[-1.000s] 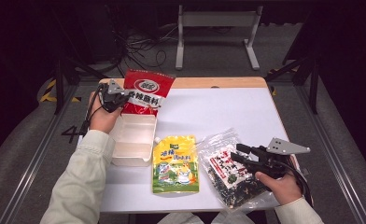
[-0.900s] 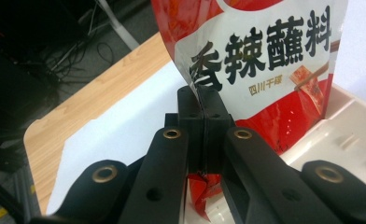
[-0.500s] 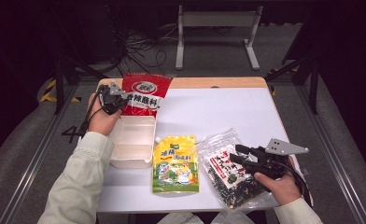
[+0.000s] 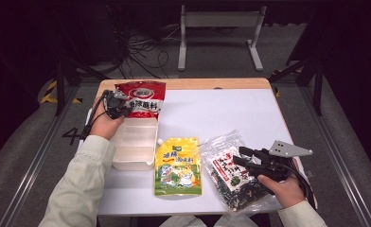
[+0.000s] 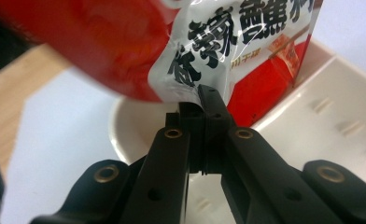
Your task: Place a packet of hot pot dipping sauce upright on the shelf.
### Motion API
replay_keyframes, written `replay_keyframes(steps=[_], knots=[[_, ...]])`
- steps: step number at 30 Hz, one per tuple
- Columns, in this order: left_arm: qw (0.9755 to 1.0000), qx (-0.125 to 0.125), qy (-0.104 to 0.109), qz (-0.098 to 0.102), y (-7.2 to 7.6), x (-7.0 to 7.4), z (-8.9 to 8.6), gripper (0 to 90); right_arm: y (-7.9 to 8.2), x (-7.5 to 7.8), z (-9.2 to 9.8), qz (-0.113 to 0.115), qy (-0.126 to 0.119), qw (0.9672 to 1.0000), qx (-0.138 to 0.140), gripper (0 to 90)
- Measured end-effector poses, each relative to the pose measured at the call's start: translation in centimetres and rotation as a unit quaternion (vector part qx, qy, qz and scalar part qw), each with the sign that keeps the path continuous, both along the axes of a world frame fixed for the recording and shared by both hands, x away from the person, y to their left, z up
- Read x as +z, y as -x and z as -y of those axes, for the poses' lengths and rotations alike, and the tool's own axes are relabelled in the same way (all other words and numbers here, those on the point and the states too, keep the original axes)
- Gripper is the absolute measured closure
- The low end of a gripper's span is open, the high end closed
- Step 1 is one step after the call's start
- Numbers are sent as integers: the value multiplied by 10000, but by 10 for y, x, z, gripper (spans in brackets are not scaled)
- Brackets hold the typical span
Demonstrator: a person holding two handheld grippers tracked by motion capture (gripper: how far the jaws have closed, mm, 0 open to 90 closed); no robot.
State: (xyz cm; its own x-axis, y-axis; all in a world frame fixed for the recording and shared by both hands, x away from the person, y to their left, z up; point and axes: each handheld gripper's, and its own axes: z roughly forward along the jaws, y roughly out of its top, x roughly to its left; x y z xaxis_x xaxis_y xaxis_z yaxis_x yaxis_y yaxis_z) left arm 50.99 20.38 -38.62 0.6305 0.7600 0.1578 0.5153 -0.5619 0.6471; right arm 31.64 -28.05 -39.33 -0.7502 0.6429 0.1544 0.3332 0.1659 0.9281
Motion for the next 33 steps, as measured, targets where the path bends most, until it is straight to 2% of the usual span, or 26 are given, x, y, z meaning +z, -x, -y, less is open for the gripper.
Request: replay_keyframes(steps=[3,8,9,10,11,13,16,19,24,27,30,31,33], knots=[[9999,16,-12,-127,-2,-3,1,897,0,0,0,3,-1,10000,2,536],[9999,46,59,-133,-2,-6,-1,893,0,1,0,-2,-19,10000,-20,536],[9995,96,262,-139,-2,-6,-4,893,0,1,0,-2,-19,10000,-20,536],[9987,165,454,-136,-1,-6,-7,875,0,2,1,7,-26,10000,-17,536],[9982,197,562,-96,0,-6,-9,846,0,2,2,1,-21,10000,-30,535],[9954,292,912,18,2,-4,-18,745,-1,2,3,-10,-12,10000,-38,529],[9919,326,1228,56,7,-3,-24,636,-3,2,4,-51,7,10000,-77,526],[9895,294,1408,141,15,1,-26,518,-5,4,4,-34,-12,10000,-54,527],[9853,366,1638,323,27,7,-27,378,-7,9,7,-5,21,10000,-81,527],[9823,403,1776,448,36,11,-27,334,-8,10,9,-7,47,10000,-77,528],[9811,392,1808,571,43,15,-27,300,-9,11,12,18,88,9999,-81,530],[9796,386,1869,628,47,17,-27,295,-9,12,12,27,102,9999,-79,530],[9789,325,1884,723,54,21,-27,290,-9,12,13,41,143,9999,-87,530]])
